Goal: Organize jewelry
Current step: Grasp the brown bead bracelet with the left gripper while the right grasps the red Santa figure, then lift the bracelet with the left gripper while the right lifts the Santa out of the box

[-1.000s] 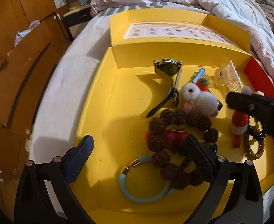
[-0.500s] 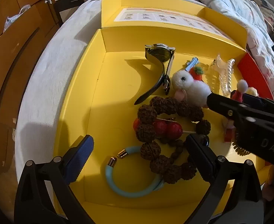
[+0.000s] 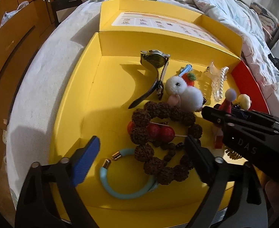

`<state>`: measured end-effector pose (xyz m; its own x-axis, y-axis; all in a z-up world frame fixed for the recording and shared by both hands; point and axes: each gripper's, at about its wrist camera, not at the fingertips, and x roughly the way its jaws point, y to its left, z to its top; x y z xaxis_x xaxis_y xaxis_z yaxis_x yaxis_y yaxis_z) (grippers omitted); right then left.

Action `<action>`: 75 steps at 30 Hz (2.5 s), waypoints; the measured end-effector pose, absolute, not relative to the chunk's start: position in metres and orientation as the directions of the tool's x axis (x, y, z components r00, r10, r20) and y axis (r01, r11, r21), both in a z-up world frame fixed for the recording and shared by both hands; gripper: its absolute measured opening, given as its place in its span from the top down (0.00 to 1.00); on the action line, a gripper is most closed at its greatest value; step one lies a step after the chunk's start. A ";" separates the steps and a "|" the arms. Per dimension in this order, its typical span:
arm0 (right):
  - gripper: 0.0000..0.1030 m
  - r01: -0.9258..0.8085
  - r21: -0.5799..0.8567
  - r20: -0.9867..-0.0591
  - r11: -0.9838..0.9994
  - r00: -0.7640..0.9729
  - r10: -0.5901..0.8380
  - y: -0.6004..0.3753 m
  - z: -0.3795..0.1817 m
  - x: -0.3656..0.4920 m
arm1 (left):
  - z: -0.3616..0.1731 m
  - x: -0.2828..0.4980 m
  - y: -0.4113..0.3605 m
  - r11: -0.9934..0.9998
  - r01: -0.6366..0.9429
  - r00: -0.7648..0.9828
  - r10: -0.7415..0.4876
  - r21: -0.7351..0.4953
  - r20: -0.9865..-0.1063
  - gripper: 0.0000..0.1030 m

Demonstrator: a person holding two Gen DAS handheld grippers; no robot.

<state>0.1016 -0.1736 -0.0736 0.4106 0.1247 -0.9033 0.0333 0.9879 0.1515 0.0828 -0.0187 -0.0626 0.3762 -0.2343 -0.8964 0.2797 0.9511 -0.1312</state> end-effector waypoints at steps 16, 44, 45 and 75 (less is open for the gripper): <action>0.78 0.064 0.176 -0.901 0.982 0.412 0.135 -0.188 -0.073 0.100 | -0.068 0.090 -0.013 0.930 0.298 0.319 -0.309 -0.215 -0.896 0.76; 0.81 0.065 0.264 -0.819 0.962 0.542 0.188 -0.204 -0.008 0.075 | 0.005 0.064 -0.011 0.851 0.385 0.413 -0.506 -0.358 -0.757 0.81; 0.81 0.063 0.263 -0.816 0.963 0.547 0.187 -0.203 -0.005 0.074 | 0.009 0.063 -0.012 0.847 0.389 0.418 -0.513 -0.362 -0.750 0.81; 0.82 0.150 0.173 -0.807 0.973 0.589 0.052 -0.249 0.051 -0.113 | 0.068 -0.090 0.037 0.792 0.524 0.436 -0.566 -0.314 -0.700 0.81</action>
